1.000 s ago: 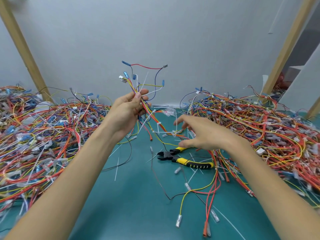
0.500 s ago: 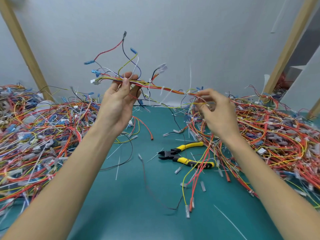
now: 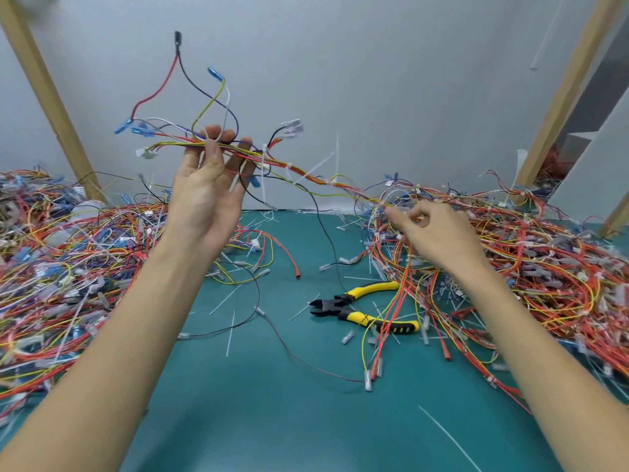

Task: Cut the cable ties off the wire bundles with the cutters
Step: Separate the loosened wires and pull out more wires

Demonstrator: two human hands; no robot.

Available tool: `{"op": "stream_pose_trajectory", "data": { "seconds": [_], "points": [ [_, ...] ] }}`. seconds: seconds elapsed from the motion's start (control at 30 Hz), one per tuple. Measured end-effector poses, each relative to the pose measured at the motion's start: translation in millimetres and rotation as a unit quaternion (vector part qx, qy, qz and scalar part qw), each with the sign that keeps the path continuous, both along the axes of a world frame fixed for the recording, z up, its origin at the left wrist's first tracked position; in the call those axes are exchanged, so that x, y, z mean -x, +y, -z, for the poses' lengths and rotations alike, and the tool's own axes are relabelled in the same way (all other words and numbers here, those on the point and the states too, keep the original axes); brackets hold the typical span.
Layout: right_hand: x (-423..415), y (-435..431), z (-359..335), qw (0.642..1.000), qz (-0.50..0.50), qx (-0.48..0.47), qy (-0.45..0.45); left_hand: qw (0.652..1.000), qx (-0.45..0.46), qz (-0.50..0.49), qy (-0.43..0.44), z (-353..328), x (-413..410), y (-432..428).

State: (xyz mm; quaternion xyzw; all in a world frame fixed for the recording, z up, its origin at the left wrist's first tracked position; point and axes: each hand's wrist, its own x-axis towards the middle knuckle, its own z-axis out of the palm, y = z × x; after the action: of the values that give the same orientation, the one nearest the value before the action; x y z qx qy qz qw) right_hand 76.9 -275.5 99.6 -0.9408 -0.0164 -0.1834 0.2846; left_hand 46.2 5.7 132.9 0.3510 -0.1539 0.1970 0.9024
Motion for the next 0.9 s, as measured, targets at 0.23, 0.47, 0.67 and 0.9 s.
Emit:
{"op": "stream_pose_trajectory", "data": {
  "seconds": [0.23, 0.47, 0.67, 0.9],
  "points": [
    [1, 3, -1, 0.976, -0.078, -0.203, 0.022, 1.0, -0.008, -0.01, 0.009, 2, -2, 2],
    [12, 5, -22, 0.845, -0.162, -0.51, 0.013, 0.996, -0.084, -0.017, 0.01, 6, -1, -7],
    [14, 5, -26, 0.84, -0.159, -0.518, 0.004, 0.978, -0.192, -0.079, -0.022, 4, -2, -11],
    [7, 6, -23, 0.841, -0.133, -0.524, 0.017, 0.957, -0.256, -0.134, -0.041, 8, -4, -9]
  ]
}}
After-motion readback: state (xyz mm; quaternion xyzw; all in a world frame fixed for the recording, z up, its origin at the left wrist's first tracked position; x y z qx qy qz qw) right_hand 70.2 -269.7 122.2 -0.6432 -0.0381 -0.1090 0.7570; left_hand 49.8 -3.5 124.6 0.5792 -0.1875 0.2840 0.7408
